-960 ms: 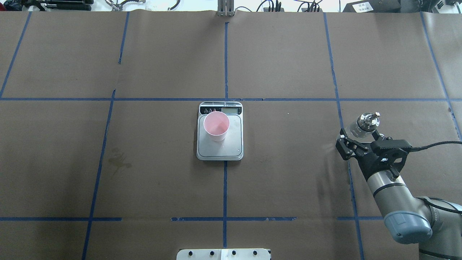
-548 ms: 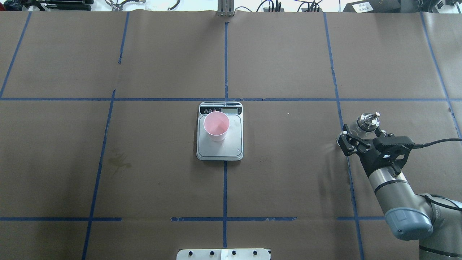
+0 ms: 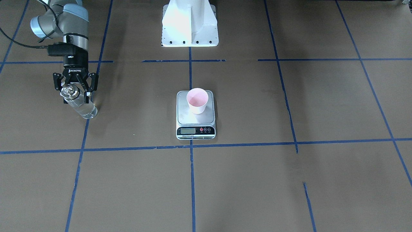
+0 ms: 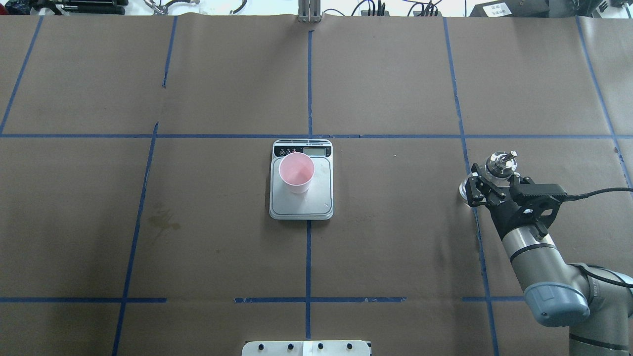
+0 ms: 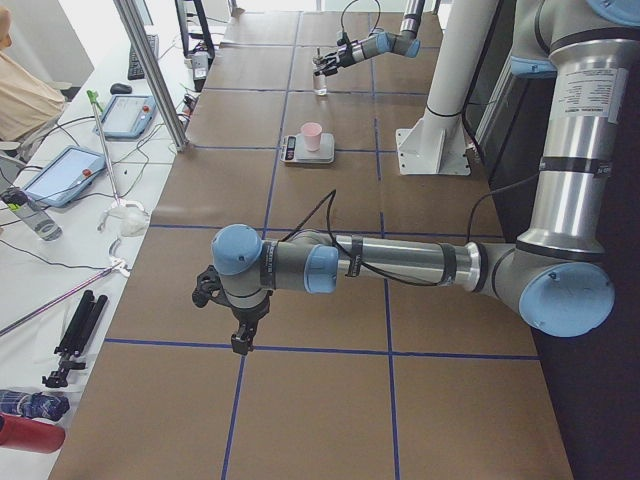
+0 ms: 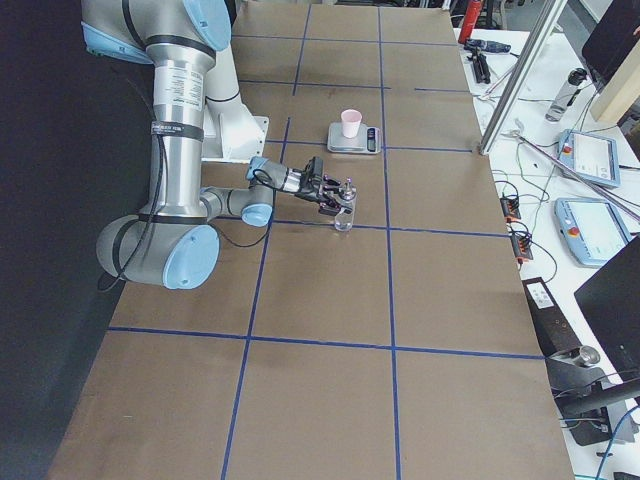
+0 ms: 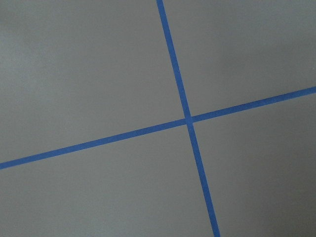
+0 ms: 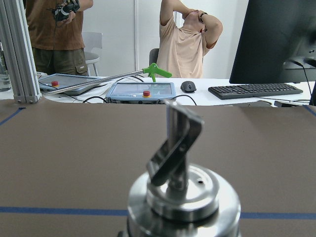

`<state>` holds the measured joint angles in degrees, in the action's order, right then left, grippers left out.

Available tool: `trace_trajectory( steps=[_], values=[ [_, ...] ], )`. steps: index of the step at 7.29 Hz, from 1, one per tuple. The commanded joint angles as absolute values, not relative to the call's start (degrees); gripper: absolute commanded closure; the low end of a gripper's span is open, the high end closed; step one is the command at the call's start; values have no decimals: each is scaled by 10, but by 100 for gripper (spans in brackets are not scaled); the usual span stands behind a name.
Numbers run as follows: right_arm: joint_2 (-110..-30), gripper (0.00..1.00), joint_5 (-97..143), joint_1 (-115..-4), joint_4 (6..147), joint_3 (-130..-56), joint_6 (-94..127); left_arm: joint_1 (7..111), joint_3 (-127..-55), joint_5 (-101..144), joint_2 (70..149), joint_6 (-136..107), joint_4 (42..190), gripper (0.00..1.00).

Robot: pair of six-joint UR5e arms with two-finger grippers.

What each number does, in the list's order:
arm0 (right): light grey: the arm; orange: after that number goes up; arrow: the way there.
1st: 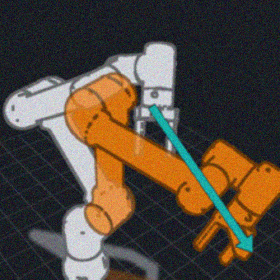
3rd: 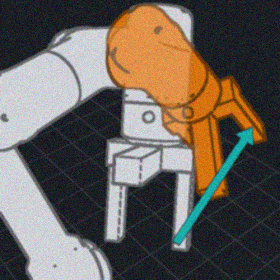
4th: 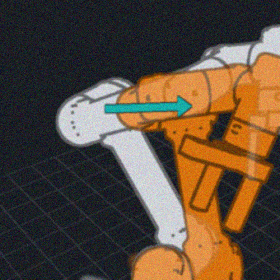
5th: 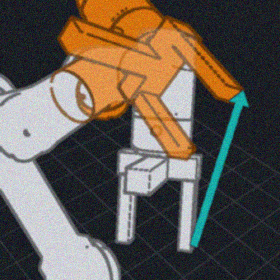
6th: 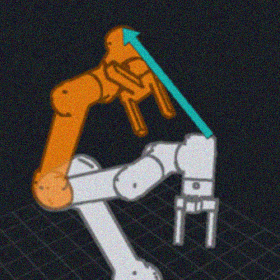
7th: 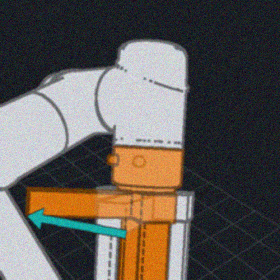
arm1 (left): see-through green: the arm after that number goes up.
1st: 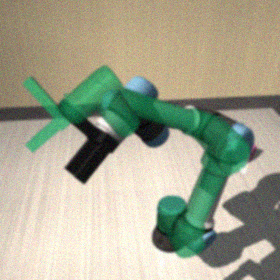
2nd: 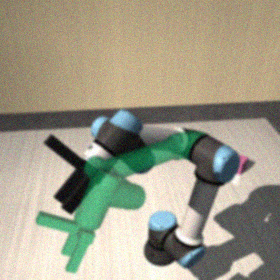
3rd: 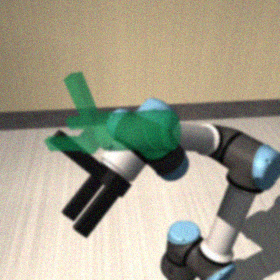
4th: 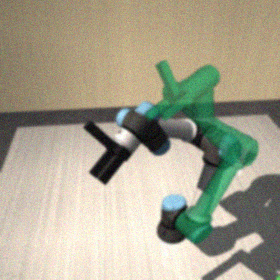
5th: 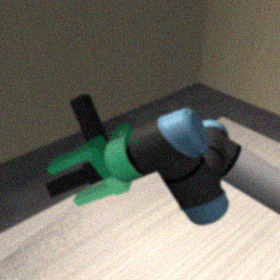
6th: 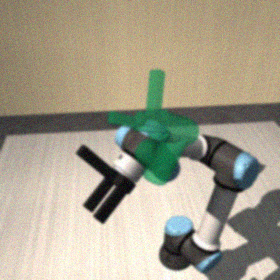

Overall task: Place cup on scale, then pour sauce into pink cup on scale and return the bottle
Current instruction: 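Lift the sauce bottle with the right gripper and carry it toward the scale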

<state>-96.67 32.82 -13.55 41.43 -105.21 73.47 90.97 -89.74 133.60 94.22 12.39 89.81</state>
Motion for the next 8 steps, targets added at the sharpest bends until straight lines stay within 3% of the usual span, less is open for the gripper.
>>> trace_trajectory(
  steps=[1, 5, 6, 8],
  values=[
    [-958, 100, 307, -137, 412, -1063, 680, 910, -898, 1338, 941, 122, 894, 0],
    [-940, 100, 306, -147, 413, -1093, 621, 910, -928, 1337, 897, 126, 889, 0],
    [-889, 100, 302, -155, 414, -1102, 532, 910, -932, 1337, 897, 126, 889, 0],
    [-868, 100, 310, -175, 419, -1099, 514, 910, -933, 1336, 897, 126, 889, 0]
  ],
)
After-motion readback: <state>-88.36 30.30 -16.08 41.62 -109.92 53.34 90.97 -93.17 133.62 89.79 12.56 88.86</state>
